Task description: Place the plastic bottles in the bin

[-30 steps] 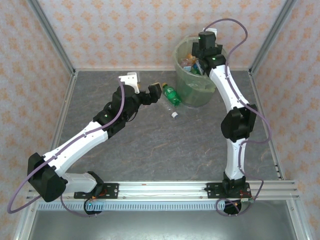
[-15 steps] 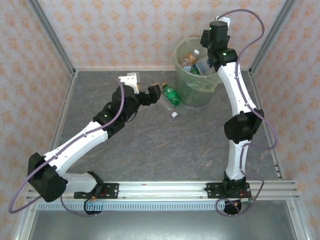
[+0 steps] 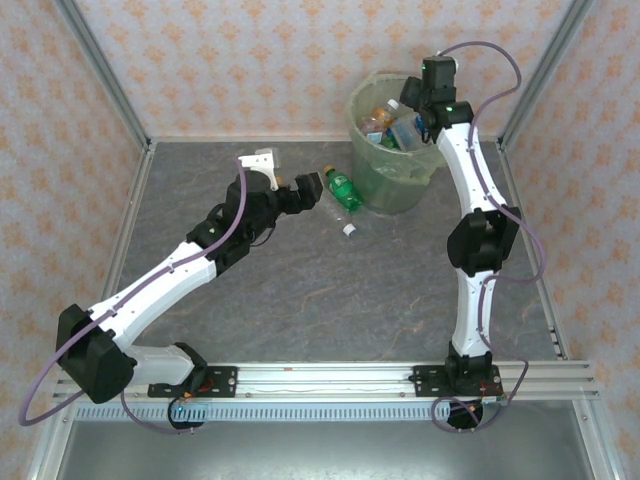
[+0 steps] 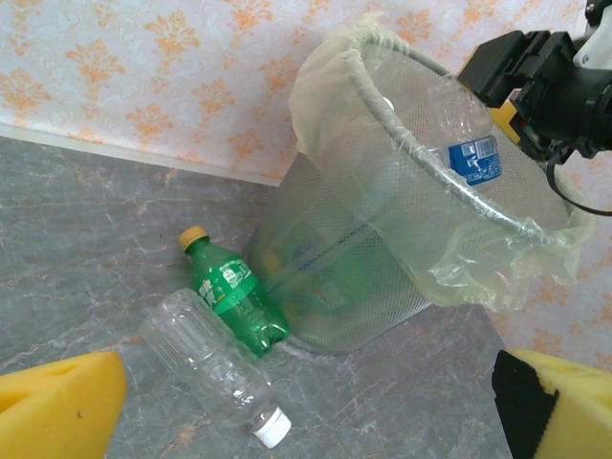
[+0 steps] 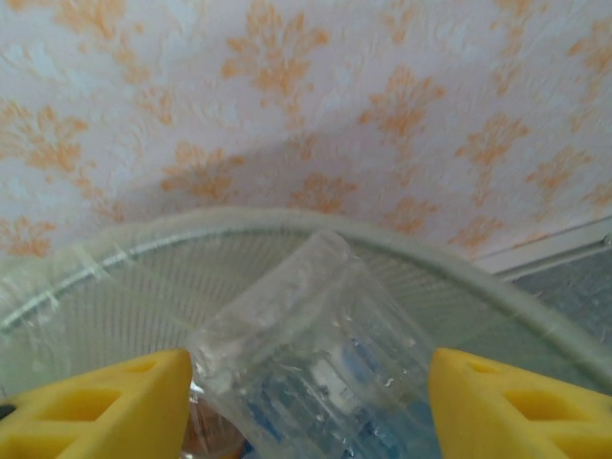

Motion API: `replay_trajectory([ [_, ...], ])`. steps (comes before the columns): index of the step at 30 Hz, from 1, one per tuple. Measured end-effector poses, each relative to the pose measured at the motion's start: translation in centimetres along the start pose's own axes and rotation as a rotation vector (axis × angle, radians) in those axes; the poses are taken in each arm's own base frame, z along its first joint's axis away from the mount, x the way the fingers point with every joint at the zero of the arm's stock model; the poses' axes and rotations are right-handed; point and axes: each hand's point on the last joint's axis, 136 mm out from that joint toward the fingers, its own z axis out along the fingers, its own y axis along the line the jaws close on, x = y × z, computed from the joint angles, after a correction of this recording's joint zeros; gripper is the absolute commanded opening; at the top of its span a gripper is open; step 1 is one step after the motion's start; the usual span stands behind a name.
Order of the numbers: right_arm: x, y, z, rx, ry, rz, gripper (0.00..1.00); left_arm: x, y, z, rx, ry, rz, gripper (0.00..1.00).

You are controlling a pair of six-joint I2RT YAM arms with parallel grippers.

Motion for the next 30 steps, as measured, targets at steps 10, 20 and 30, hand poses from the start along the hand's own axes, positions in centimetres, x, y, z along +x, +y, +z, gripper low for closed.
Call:
replay_trajectory([
  [10,-0.5,1.1,-1.9,-0.064,0.020,0.038,0.75,4.1,3.2,3.8,-0.094,0.093,-0.177,0.88],
  [20,-3.4,3.5,-14.6,-0.177,-0.067,0.062,1.00,14.0,5.3,9.2,-0.171,0.304,-0.366,0.70],
  [30,0.6,0.6,-21.0,-0.203,-0.090,0.075,1.00,17.4,2.2,11.0,-0.176,0.354,-0.399,0.70],
])
